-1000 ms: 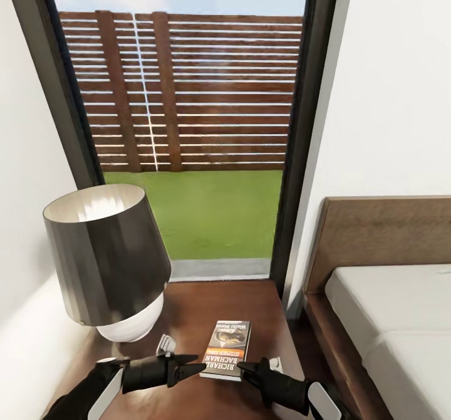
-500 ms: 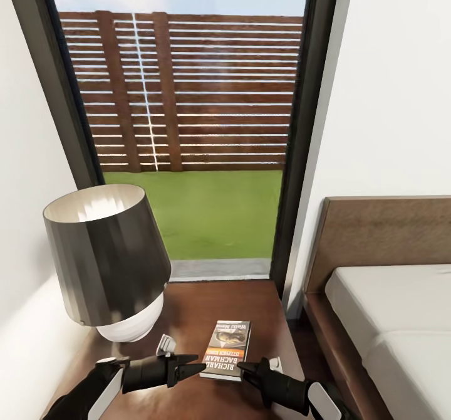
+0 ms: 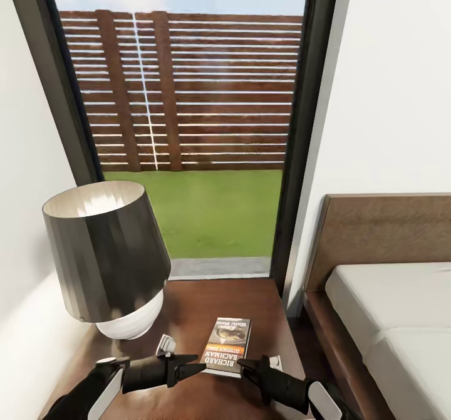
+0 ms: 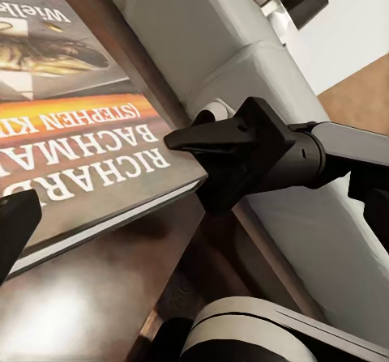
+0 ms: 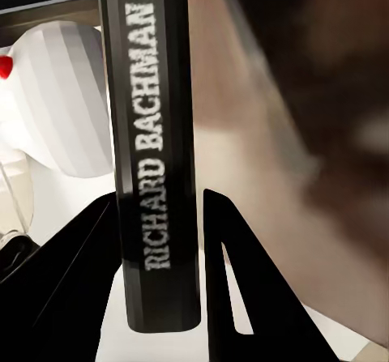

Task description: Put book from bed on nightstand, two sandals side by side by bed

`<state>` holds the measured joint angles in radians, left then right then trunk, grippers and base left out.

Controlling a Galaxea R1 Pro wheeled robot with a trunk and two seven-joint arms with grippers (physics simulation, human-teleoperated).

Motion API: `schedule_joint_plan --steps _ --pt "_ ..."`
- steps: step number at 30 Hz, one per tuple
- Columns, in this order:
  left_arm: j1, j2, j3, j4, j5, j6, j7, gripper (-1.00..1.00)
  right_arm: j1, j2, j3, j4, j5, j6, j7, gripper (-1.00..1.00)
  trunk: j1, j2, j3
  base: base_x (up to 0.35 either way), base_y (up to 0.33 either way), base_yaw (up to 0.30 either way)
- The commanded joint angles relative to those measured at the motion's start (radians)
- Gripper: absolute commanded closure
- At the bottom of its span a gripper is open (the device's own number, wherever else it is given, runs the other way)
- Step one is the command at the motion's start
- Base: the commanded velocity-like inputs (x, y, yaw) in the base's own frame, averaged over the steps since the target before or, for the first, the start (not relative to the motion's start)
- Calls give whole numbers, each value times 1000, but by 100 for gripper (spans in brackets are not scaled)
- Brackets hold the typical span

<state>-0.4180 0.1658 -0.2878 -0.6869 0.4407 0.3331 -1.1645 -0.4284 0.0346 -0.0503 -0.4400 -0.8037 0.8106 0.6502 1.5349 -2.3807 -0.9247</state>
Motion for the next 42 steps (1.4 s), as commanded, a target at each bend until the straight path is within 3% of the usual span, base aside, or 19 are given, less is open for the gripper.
schedule_joint_plan --steps 1,20,21,42 --pt "-1 1 -5 0 10 11 0 -100 0 1 -5 3 51 -14 -11 100 0 0 -1 0 0 0" --pt "-1 1 -5 0 10 11 2 -100 0 -1 -4 -15 51 -15 -12 100 0 0 -1 0 0 0" --pt "-1 1 -5 0 10 11 2 -100 0 -1 -4 -15 51 -15 -12 -100 0 0 -1 0 0 0" --pt "-1 1 -5 0 10 11 2 -100 0 -1 -5 -16 51 -14 -11 -100 0 0 -1 0 0 0"
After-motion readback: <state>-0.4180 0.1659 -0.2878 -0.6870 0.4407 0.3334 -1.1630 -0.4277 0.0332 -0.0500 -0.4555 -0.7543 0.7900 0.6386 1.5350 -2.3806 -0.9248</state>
